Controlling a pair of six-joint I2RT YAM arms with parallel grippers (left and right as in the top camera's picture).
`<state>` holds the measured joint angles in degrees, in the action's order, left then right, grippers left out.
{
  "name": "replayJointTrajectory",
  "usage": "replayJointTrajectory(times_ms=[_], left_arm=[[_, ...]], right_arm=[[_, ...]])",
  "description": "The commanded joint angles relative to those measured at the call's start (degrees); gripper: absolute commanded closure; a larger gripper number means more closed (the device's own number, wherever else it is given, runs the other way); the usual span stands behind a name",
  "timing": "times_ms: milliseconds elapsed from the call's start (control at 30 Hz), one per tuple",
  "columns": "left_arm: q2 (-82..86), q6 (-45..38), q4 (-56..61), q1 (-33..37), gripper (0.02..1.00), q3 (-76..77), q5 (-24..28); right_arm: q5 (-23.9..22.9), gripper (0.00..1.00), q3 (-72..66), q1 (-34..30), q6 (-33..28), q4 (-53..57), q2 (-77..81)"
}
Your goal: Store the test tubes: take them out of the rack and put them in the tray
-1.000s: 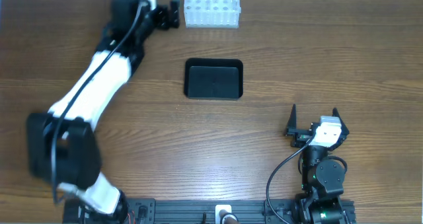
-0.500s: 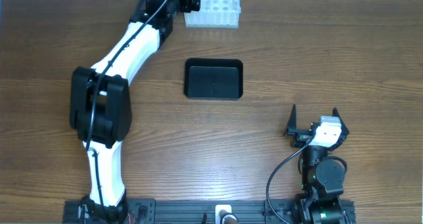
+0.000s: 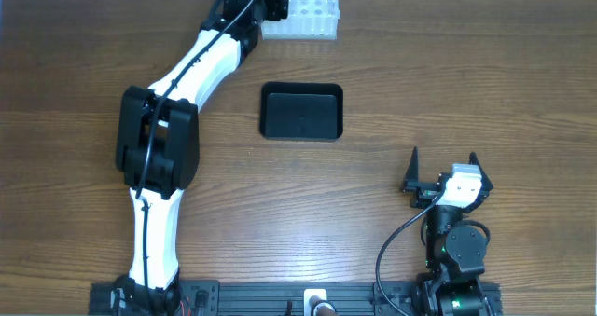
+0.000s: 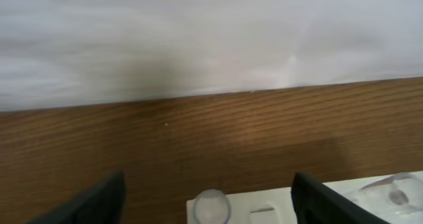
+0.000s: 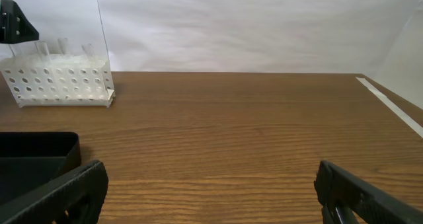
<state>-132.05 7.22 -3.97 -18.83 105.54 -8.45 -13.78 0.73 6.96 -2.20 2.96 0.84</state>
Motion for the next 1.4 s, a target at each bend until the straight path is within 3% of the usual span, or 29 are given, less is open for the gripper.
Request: replayJointTrajectory(times_ms=[33, 100, 333, 1400], left_arm=[[-1.38, 2.25, -0.42, 0.17, 0.268, 1.42, -1.7], [-1.6, 2.47, -0.42, 0.04, 0.314, 1.42, -1.7], [-2.21, 2.71, -0.42, -0.35, 0.338, 1.42, -1.73], [-2.23, 4.22, 0.11, -0.94, 0.792, 1.42, -1.9]], right_arm=[[0.46, 0.009, -0.42, 0.37, -0.46, 0.04, -0.5], [0.46, 0.007, -0.42, 0.37, -0.44, 0.04, -0.5], [0.46, 0.009, -0.42, 0.37, -0.44, 0.04, -0.5], [0.46, 0.009, -0.42, 0.37, -0.44, 0.04, -0.52]])
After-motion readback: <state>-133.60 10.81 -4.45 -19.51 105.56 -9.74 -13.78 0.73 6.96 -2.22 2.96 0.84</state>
